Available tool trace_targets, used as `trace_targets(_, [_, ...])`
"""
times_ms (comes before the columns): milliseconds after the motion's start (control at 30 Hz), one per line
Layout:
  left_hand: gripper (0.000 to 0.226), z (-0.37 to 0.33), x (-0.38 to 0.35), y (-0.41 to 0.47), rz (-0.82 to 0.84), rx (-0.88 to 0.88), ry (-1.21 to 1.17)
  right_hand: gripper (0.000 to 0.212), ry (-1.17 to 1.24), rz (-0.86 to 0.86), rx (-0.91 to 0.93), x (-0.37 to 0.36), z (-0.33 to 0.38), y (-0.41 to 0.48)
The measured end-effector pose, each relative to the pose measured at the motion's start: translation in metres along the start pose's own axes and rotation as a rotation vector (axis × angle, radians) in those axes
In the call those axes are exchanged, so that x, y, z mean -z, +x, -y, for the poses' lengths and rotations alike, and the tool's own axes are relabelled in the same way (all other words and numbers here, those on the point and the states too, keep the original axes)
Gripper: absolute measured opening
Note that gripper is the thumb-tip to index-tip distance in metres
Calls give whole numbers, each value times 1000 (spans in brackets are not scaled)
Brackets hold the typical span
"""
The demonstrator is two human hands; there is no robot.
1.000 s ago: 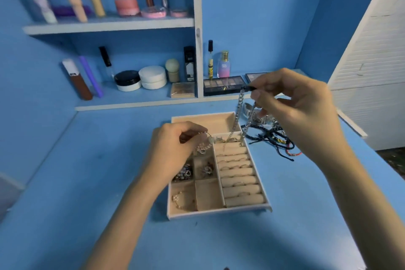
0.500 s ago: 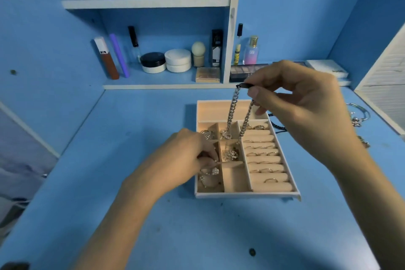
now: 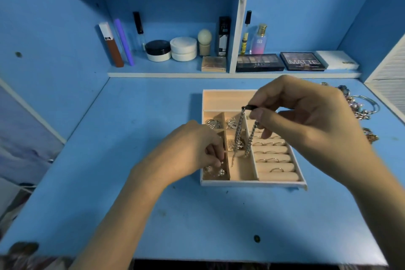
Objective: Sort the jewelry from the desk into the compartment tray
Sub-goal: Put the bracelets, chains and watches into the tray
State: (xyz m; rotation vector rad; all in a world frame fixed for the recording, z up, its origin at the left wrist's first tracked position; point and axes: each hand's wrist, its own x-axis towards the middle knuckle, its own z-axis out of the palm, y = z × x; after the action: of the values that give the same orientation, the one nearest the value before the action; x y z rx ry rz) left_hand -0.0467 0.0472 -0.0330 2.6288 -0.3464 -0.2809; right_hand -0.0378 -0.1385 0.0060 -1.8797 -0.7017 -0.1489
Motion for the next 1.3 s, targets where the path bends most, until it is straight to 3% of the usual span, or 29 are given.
trace_targets(267, [16,2,1,0,-4,-4,-73,9,-46,189,-60,-5,-23,-9])
trace_targets(400, [17,0,0,2,-106,16,-118,13,-126,266,-56,-10,-42,-11])
trace_targets(700, [7,-2,-16,16,-405,27,-298,9,-612,285,262,-26,-65,-20])
trace_targets(800, [9,-4,-20,19,-464,27,-324,8,-687,309,271,-26,-65,-22])
trace_targets(967, [10,-9,-24,24,-479,16,-350,8,-686,389,215,-20,-63,-21])
trace_targets(1133, [11,-17,-24,29,-494,-4,-347,20,-610,405,175,-15,-61,-23])
trace_targets(1300, [11,-35,-31,40,-462,-52,-347,20,-362,155,-21,15,-72,-29])
